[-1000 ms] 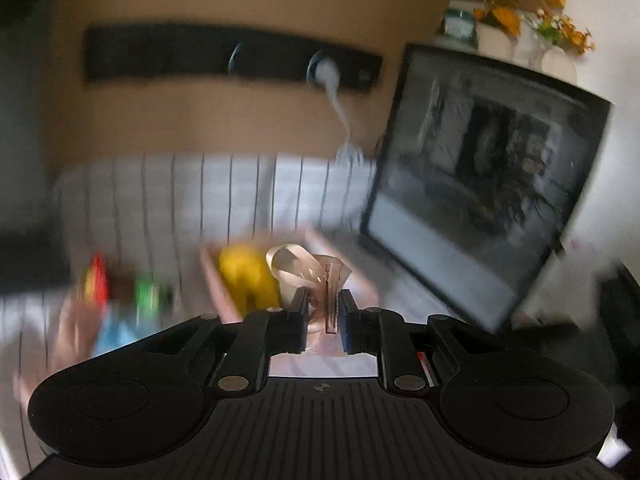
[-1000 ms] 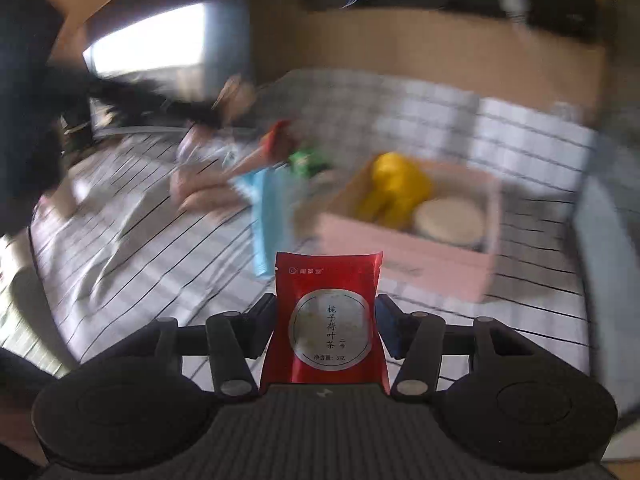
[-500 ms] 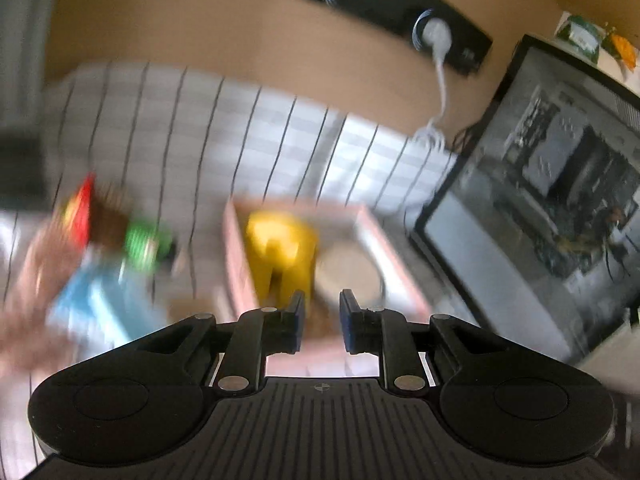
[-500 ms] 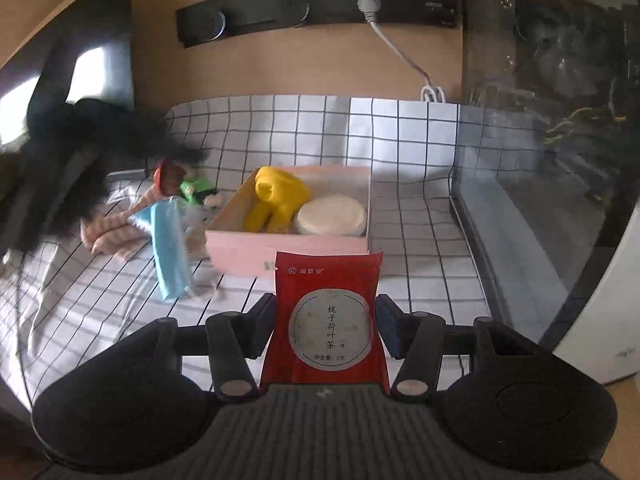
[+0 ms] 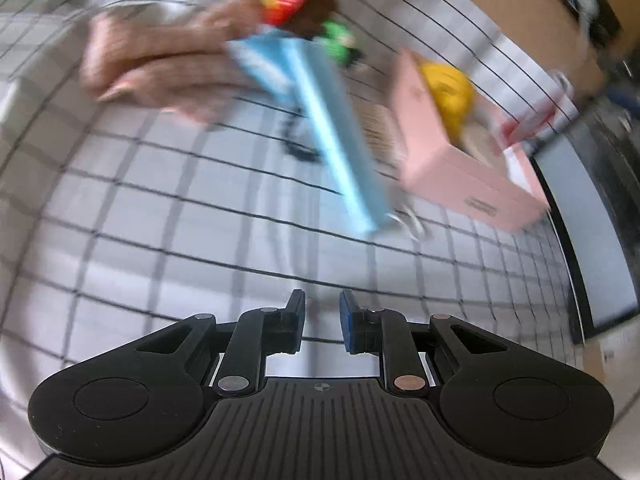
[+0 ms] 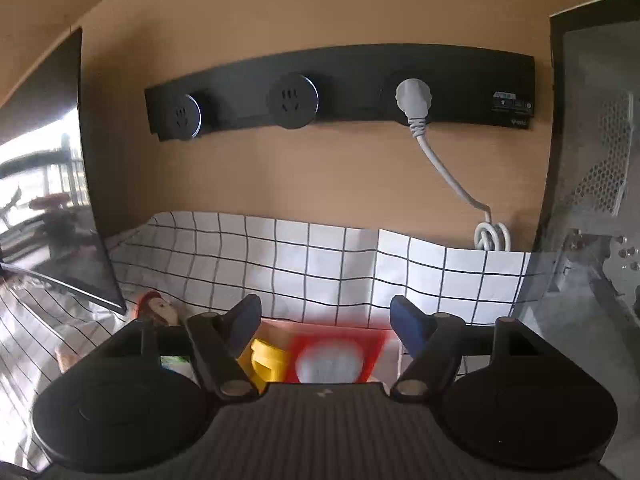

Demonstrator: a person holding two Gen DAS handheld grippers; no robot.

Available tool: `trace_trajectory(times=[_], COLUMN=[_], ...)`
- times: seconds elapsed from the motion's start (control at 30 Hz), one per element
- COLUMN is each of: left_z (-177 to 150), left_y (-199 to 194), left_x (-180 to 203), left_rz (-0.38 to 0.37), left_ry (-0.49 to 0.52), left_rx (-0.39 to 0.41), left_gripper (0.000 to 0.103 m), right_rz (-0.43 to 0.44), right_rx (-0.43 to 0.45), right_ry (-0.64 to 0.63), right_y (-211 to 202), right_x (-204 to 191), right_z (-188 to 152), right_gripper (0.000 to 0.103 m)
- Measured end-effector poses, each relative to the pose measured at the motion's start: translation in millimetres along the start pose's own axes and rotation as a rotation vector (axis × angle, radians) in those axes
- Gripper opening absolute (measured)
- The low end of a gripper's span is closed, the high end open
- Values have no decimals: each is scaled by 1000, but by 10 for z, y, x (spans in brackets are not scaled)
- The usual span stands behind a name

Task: Organize soft objects
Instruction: 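Grasp the blue face mask from the pile with the left gripper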

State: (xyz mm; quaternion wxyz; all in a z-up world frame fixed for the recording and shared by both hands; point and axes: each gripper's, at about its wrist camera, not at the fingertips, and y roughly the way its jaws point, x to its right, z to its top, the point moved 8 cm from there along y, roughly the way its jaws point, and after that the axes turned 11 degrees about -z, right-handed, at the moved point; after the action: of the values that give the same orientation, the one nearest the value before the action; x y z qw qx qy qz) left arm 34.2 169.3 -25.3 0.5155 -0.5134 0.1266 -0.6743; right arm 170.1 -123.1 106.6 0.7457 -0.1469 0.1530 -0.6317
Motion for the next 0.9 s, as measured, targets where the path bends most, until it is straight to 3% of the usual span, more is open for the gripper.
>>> trace_trajectory(times=[0.3, 0.5, 0.73, 0.9], left_z=[524, 896, 1125, 1249], left_y=[-48, 118, 499, 718], left_x=[15, -10, -152, -200], left_rz=[-25, 4, -59, -118], left_ry=[-7, -44, -109, -150], left_rx=[164, 216, 151, 151], left_gripper=[20, 20, 20, 21], right_rz=[-43, -27, -5, -25], right_rx=[-98, -159, -222, -260], right_ry=[-106, -185, -196, -164], right_y=[-205, -496, -649, -648], right_x=[-70, -323, -481, -441], right_z=[-808, -1442, -1844, -1970], right_gripper=[72, 72, 72, 72])
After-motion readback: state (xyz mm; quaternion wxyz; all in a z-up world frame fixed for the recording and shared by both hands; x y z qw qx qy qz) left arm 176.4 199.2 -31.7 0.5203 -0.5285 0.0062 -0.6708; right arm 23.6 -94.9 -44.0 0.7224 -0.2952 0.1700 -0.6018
